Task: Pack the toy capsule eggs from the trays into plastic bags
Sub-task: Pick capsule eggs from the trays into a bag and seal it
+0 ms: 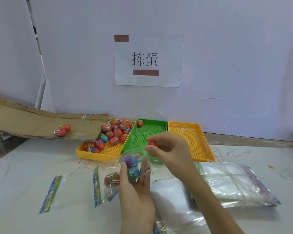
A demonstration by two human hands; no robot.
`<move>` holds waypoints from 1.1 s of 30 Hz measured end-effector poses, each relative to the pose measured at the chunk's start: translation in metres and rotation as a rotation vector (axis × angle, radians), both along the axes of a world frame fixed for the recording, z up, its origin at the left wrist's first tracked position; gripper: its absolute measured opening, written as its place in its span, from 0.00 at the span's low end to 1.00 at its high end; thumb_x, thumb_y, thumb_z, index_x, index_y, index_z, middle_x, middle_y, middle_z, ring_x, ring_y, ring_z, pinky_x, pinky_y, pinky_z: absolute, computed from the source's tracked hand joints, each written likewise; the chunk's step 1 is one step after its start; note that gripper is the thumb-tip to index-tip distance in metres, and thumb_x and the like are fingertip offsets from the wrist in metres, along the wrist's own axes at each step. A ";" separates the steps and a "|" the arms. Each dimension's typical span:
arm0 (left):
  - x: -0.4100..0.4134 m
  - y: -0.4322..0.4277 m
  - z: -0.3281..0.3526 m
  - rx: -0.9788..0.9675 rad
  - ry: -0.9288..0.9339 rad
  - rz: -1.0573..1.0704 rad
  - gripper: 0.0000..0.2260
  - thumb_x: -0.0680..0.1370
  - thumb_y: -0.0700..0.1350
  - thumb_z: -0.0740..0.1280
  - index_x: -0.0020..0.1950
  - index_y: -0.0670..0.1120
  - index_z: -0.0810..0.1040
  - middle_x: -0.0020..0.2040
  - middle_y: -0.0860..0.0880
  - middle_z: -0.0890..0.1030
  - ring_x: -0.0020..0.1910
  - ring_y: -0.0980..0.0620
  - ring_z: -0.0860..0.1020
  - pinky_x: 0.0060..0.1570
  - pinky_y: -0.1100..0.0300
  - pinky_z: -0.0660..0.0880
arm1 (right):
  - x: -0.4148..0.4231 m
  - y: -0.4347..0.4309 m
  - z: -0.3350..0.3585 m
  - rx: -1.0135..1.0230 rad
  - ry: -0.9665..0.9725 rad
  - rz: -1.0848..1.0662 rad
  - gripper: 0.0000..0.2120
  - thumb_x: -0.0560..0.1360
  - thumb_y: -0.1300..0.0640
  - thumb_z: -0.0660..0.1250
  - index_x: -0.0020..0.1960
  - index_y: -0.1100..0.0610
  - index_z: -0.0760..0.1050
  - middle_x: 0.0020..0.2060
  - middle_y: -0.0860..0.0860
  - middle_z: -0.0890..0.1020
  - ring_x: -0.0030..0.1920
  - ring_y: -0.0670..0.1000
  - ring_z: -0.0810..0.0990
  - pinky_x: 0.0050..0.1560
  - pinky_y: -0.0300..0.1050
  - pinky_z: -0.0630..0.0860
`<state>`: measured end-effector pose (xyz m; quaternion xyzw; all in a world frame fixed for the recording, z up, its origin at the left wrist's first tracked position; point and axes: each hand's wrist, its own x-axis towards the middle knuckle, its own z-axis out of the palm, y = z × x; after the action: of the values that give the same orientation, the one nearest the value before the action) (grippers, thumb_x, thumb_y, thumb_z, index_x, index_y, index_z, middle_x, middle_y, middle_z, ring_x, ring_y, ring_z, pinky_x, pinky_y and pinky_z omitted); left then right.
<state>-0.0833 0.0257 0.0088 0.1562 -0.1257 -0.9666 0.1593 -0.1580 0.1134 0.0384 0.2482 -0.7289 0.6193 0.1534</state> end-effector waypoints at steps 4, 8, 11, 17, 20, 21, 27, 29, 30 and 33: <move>-0.007 -0.008 -0.003 0.029 -0.042 -0.064 0.17 0.80 0.51 0.68 0.64 0.43 0.81 0.57 0.42 0.86 0.52 0.45 0.86 0.47 0.53 0.84 | 0.001 0.001 0.002 -0.015 -0.019 -0.006 0.07 0.72 0.59 0.78 0.45 0.48 0.86 0.40 0.46 0.87 0.42 0.50 0.86 0.44 0.49 0.81; -0.012 -0.015 -0.003 0.094 -0.066 -0.032 0.17 0.80 0.51 0.67 0.64 0.42 0.81 0.57 0.41 0.86 0.53 0.45 0.86 0.51 0.50 0.82 | 0.000 0.001 0.001 -0.008 0.005 -0.010 0.08 0.72 0.58 0.78 0.44 0.46 0.86 0.42 0.43 0.84 0.40 0.46 0.81 0.39 0.40 0.75; -0.007 -0.013 0.002 0.085 -0.064 -0.014 0.16 0.80 0.50 0.67 0.62 0.42 0.81 0.56 0.41 0.86 0.50 0.47 0.87 0.52 0.52 0.83 | 0.000 -0.001 -0.001 -0.006 -0.022 0.040 0.06 0.72 0.60 0.78 0.45 0.49 0.86 0.42 0.47 0.85 0.41 0.52 0.83 0.43 0.51 0.81; -0.009 -0.013 0.002 0.109 -0.073 -0.046 0.14 0.81 0.52 0.67 0.57 0.42 0.83 0.51 0.42 0.87 0.43 0.48 0.87 0.46 0.53 0.84 | 0.001 -0.004 -0.004 0.047 -0.031 0.058 0.07 0.72 0.62 0.78 0.46 0.53 0.86 0.43 0.47 0.87 0.44 0.50 0.86 0.49 0.46 0.83; -0.009 -0.012 0.001 0.091 -0.062 -0.050 0.14 0.80 0.52 0.68 0.57 0.42 0.82 0.52 0.42 0.87 0.44 0.47 0.87 0.45 0.52 0.84 | 0.003 -0.006 -0.004 0.038 -0.036 0.064 0.06 0.72 0.62 0.77 0.47 0.54 0.86 0.43 0.47 0.87 0.45 0.49 0.87 0.50 0.45 0.83; -0.009 -0.011 0.001 0.080 -0.052 -0.053 0.14 0.79 0.52 0.68 0.57 0.43 0.82 0.53 0.42 0.87 0.45 0.47 0.87 0.47 0.51 0.83 | 0.003 -0.006 -0.004 0.059 -0.021 0.049 0.06 0.72 0.61 0.77 0.47 0.53 0.86 0.42 0.45 0.87 0.45 0.48 0.87 0.50 0.45 0.82; -0.011 -0.010 -0.002 0.047 -0.009 -0.077 0.17 0.79 0.51 0.67 0.62 0.42 0.81 0.57 0.42 0.86 0.50 0.46 0.87 0.51 0.51 0.82 | 0.004 -0.008 -0.007 0.210 0.108 -0.074 0.07 0.70 0.58 0.78 0.44 0.47 0.85 0.41 0.38 0.85 0.45 0.46 0.82 0.47 0.32 0.71; -0.011 -0.010 -0.003 0.048 -0.010 -0.086 0.18 0.78 0.51 0.68 0.64 0.43 0.81 0.58 0.42 0.86 0.51 0.46 0.86 0.52 0.51 0.82 | 0.003 -0.008 -0.008 0.220 0.127 -0.084 0.07 0.70 0.58 0.79 0.45 0.48 0.86 0.42 0.38 0.85 0.45 0.45 0.82 0.48 0.29 0.70; -0.011 -0.010 -0.004 0.044 -0.007 -0.087 0.18 0.78 0.51 0.68 0.64 0.43 0.81 0.58 0.42 0.86 0.51 0.46 0.86 0.53 0.52 0.83 | 0.003 -0.008 -0.008 0.222 0.128 -0.084 0.07 0.70 0.58 0.79 0.45 0.48 0.86 0.42 0.39 0.85 0.45 0.45 0.82 0.48 0.28 0.70; -0.012 -0.010 -0.004 0.044 -0.003 -0.087 0.20 0.75 0.52 0.70 0.63 0.43 0.81 0.58 0.43 0.86 0.53 0.46 0.86 0.60 0.51 0.79 | 0.001 -0.007 -0.009 0.216 0.106 -0.063 0.06 0.71 0.58 0.78 0.45 0.50 0.86 0.41 0.38 0.85 0.45 0.45 0.83 0.50 0.29 0.73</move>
<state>-0.0949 0.0155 0.0050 0.1557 -0.1113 -0.9749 0.1136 -0.1569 0.1060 0.0297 0.2726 -0.7895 0.5183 0.1836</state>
